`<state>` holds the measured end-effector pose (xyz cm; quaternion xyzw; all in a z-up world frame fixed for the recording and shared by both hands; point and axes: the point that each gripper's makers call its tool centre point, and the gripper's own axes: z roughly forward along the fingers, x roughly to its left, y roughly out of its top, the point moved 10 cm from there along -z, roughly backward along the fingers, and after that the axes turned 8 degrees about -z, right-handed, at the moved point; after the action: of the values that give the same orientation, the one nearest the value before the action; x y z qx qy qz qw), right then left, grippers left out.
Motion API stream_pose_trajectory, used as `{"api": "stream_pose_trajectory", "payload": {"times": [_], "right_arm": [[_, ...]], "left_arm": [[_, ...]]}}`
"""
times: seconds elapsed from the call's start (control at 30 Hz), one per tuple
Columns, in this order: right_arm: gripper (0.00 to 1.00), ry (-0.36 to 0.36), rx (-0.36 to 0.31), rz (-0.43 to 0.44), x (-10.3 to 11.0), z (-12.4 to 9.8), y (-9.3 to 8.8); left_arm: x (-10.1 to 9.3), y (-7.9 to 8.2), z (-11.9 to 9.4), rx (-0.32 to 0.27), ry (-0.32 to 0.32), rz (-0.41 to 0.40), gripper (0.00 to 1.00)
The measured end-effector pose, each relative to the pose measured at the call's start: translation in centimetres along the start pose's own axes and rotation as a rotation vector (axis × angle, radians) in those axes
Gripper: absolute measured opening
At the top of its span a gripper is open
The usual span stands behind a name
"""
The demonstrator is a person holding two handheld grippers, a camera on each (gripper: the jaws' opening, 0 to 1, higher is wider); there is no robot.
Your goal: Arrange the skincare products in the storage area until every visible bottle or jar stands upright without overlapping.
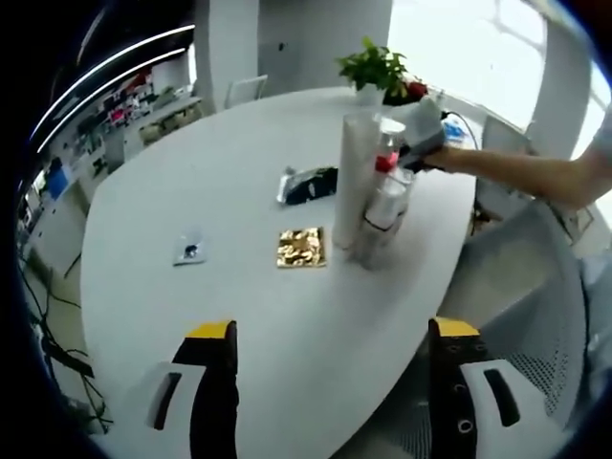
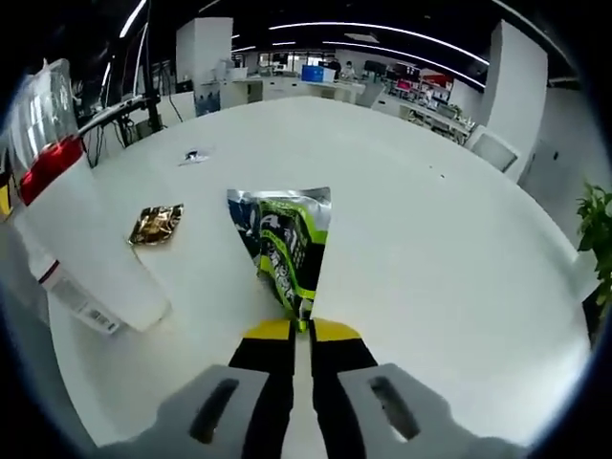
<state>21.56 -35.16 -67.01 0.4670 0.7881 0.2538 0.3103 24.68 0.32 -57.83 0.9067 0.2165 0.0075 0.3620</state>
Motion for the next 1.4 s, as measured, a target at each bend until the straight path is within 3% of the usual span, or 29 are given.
{"api": "stream_pose_trajectory", "payload": {"times": [0.03,0.1,0.27,0.53,0.7,0.9,1.1,1.23,1.4], "right_arm": [[0.01,-0.009,-0.018,-0.044,-0.3,0.1,0.3],[0.01,0.02,-0.006,-0.007,-0.1,0.3,0.2],[0.01,0.028,-0.004,-0.021,-0.2,0.5,0.5],[0.01,0.06,-0.046,0.025,-0.6,0.7,1.8],[0.01,0.084,-0.055,0.032,-1.1,1.2,2.6],[0.04,0.115,-0.059,0.045,-1.2,1.8,3.3],[0.06,0.157,-0.068,0.112,-1.3,2.8,3.4],[0.06,0.202,-0.075,0.168,-1.3,3.5,3.5],[0.08,0.215,-0.063,0.177,-1.6,4.3,3.8]], "left_arm": [[0.5,0.3,0.0,0.005,0.01,0.024,0.77],[1.2,0.7,0.1,0.012,0.023,0.06,0.74],[3.4,2.5,0.8,0.03,0.052,0.15,0.67],[4.8,4.9,3.8,0.066,0.044,0.251,0.59],[6.5,5.9,6.4,0.061,0.023,0.184,0.49],[7.2,6.7,8.9,0.056,-0.014,0.121,0.4],[8.0,7.3,11.4,0.04,-0.099,-0.018,0.33],[8.4,7.7,12.8,0.026,-0.114,-0.088,0.3],[8.0,8.0,14.4,0.01,-0.161,-0.22,0.28]]}}
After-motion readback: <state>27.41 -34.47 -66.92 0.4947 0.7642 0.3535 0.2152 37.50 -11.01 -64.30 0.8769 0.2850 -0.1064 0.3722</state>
